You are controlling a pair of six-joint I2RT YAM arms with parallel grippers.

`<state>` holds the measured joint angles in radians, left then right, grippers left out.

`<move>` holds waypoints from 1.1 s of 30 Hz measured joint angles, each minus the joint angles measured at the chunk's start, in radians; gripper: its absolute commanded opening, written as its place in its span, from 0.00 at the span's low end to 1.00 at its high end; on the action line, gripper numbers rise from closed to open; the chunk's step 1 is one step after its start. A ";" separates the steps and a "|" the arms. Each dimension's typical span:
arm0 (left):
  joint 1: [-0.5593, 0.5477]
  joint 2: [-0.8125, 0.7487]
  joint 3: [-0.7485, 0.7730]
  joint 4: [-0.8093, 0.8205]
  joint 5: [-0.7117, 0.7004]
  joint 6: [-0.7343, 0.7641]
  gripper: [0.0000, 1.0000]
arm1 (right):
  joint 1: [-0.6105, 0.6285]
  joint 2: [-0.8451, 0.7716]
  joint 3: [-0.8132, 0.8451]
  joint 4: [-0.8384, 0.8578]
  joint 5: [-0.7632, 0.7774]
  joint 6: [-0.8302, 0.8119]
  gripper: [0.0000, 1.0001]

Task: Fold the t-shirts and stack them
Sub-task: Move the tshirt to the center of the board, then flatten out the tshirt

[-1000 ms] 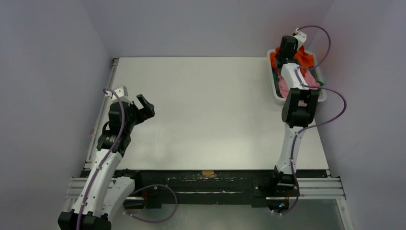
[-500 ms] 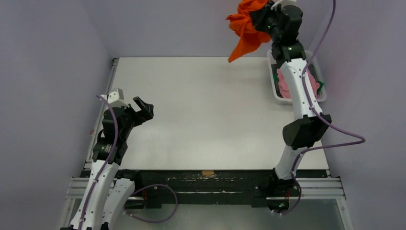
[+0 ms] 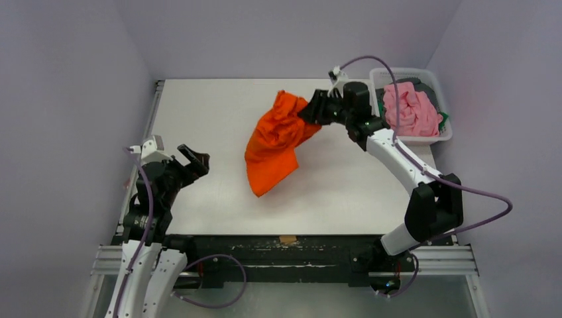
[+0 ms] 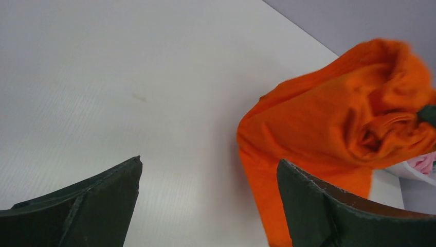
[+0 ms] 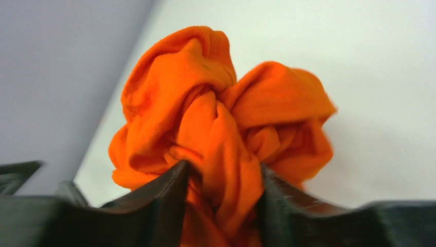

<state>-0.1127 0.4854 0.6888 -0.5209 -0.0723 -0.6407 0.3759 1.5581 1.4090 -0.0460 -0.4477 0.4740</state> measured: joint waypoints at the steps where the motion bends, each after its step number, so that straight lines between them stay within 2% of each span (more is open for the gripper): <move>1: 0.000 0.001 -0.002 -0.014 -0.001 -0.009 1.00 | -0.008 -0.021 -0.108 -0.013 0.060 0.004 0.92; 2: 0.000 0.005 -0.006 -0.024 0.000 -0.019 1.00 | -0.021 -0.028 -0.198 -0.034 0.122 0.005 0.98; 6: 0.000 0.055 -0.028 -0.040 0.046 -0.049 1.00 | -0.139 -0.030 -0.422 -0.155 0.283 0.024 0.99; 9: -0.002 0.136 -0.064 -0.007 0.146 -0.057 1.00 | -0.229 -0.119 -0.523 -0.233 0.389 0.030 0.99; 11: -0.022 0.186 -0.098 0.029 0.204 -0.058 1.00 | -0.233 -0.214 -0.550 -0.262 0.434 0.029 0.99; 14: -0.139 0.277 -0.129 0.045 0.231 -0.056 0.97 | -0.212 -0.370 -0.565 -0.280 0.501 0.035 0.99; 18: -0.301 0.384 -0.132 0.058 0.232 -0.057 0.92 | -0.208 -0.468 -0.628 -0.285 0.546 0.054 0.98; 26: -0.573 0.642 -0.120 0.073 0.142 -0.097 0.84 | -0.208 -0.374 -0.683 -0.338 0.531 0.081 0.94; 29: -0.665 0.779 -0.047 0.030 0.070 -0.112 0.80 | -0.208 -0.360 -0.683 -0.340 0.527 0.084 0.94; 33: -0.708 0.926 0.063 0.010 -0.001 -0.132 0.68 | -0.208 -0.360 -0.683 -0.338 0.523 0.085 0.94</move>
<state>-0.8211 1.4117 0.7513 -0.5114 -0.0734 -0.7723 0.1680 1.1976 0.7258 -0.3843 0.0757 0.5587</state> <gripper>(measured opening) 0.754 0.944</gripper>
